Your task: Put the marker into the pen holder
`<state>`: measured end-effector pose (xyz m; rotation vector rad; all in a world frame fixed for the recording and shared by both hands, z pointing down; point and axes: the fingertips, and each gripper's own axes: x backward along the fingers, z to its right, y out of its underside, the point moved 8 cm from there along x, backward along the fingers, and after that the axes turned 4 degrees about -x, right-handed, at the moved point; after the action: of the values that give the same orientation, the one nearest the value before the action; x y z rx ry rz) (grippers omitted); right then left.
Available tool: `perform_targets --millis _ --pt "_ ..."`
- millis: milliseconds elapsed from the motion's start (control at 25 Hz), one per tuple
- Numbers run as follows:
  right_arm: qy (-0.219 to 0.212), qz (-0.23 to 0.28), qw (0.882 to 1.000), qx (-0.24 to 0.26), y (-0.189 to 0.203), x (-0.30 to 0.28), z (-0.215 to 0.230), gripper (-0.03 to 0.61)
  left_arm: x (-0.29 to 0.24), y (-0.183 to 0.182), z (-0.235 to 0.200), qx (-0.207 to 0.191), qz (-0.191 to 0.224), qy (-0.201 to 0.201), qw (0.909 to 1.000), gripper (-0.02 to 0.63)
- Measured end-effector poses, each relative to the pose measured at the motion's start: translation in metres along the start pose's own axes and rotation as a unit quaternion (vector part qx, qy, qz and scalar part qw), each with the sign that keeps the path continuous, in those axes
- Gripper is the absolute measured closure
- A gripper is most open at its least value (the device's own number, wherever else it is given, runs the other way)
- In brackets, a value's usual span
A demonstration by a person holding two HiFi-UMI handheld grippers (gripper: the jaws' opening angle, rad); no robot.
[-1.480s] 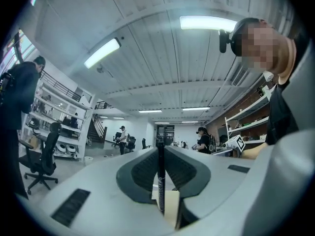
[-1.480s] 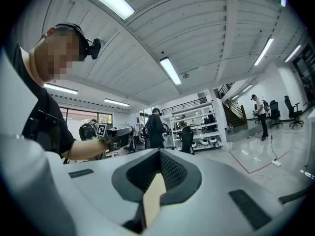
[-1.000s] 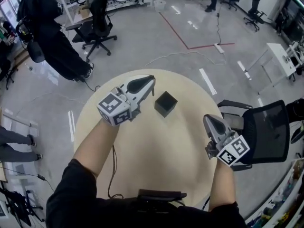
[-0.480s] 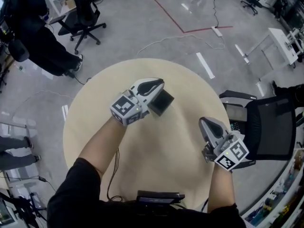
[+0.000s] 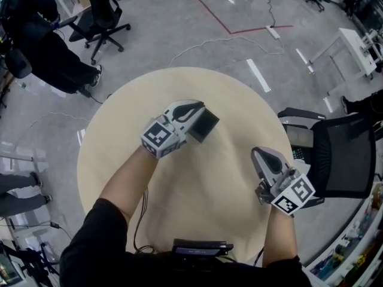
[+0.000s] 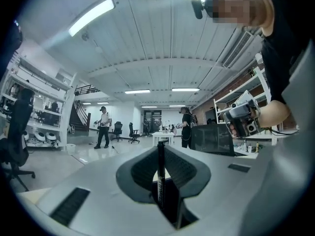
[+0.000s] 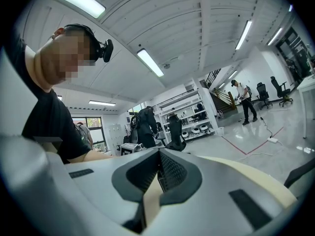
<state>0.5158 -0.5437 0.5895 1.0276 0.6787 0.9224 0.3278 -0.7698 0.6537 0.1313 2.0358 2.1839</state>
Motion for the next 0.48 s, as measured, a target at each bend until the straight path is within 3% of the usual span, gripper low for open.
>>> perform_targets --millis 80,240,360,480 --pt "0.000 0.001 1.000 -0.002 -0.001 0.004 0.000 0.577 0.000 0.009 0.001 0.008 -0.022 -0.002 0.9997 0.563" --pt "0.002 0.003 1.000 -0.004 -0.006 0.011 0.000 0.577 -0.006 0.014 0.004 0.012 -0.059 0.003 0.9982 0.350" --pt "0.005 0.004 1.000 -0.003 -0.009 0.016 -0.004 0.577 0.008 -0.019 -0.001 0.028 -0.010 -0.024 0.9993 0.299" --pt "0.012 0.008 1.000 0.002 -0.019 0.022 -0.012 0.577 0.032 -0.078 -0.007 0.035 0.046 -0.052 0.9970 0.324"
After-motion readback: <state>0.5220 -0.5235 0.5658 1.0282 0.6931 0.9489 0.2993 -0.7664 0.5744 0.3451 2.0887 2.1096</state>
